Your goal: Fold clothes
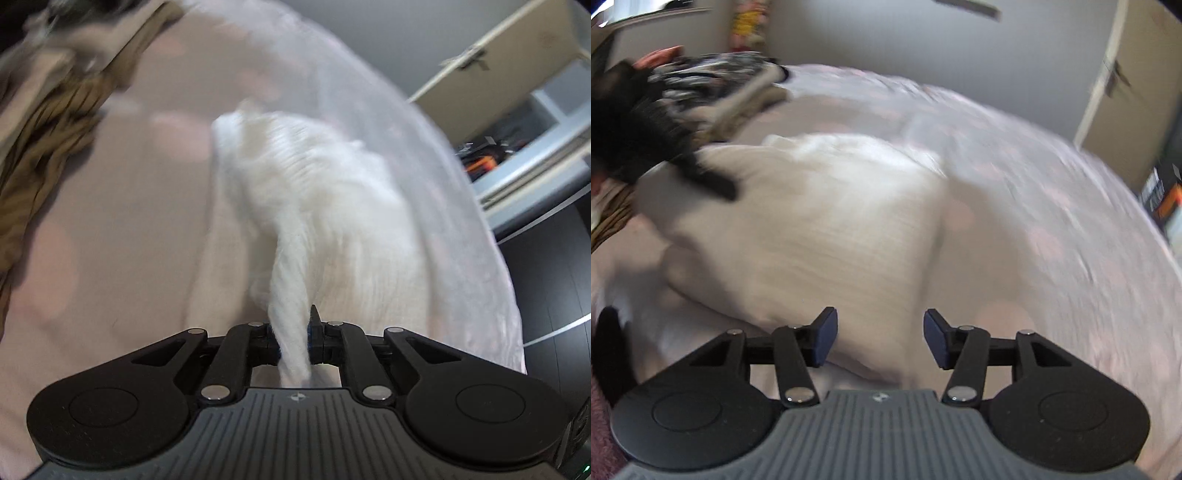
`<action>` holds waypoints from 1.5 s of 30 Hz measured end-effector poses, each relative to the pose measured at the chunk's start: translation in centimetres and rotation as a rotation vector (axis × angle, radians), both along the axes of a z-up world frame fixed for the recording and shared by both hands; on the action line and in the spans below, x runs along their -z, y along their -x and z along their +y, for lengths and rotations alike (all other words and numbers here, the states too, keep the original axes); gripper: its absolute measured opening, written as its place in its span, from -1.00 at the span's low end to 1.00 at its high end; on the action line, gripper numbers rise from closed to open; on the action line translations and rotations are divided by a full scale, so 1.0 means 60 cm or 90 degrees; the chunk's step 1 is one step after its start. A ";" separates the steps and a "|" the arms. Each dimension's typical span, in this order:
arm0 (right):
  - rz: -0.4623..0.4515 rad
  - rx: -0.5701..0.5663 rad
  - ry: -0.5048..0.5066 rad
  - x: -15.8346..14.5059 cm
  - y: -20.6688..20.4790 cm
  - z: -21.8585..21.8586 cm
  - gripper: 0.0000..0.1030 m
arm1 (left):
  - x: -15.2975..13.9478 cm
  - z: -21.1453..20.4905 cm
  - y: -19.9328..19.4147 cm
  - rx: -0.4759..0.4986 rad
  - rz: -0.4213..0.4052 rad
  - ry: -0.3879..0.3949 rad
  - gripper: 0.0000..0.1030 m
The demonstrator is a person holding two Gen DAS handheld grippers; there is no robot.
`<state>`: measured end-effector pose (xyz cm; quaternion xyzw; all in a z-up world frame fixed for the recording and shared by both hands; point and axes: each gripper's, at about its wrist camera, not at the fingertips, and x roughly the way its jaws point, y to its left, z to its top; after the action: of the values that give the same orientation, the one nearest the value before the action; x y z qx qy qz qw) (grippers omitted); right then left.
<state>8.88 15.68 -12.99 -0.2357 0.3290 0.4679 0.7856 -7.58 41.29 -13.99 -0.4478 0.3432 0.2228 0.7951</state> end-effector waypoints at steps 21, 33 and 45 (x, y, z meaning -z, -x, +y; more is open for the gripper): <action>0.082 0.010 -0.021 -0.023 -0.084 0.058 0.15 | -0.050 0.056 0.015 -0.020 0.061 -0.081 0.03; 0.091 0.041 -0.186 -0.010 -0.185 0.149 0.32 | 0.016 0.153 -0.068 -0.074 0.020 -0.155 -0.04; 0.152 0.061 -0.191 0.046 -0.208 0.169 0.32 | 0.007 0.143 -0.096 -0.035 -0.006 -0.288 -0.68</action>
<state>21.34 25.82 -15.76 -0.0431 0.3569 0.4985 0.7888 -1.84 49.85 -14.42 -0.2681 0.2683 0.3133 0.8706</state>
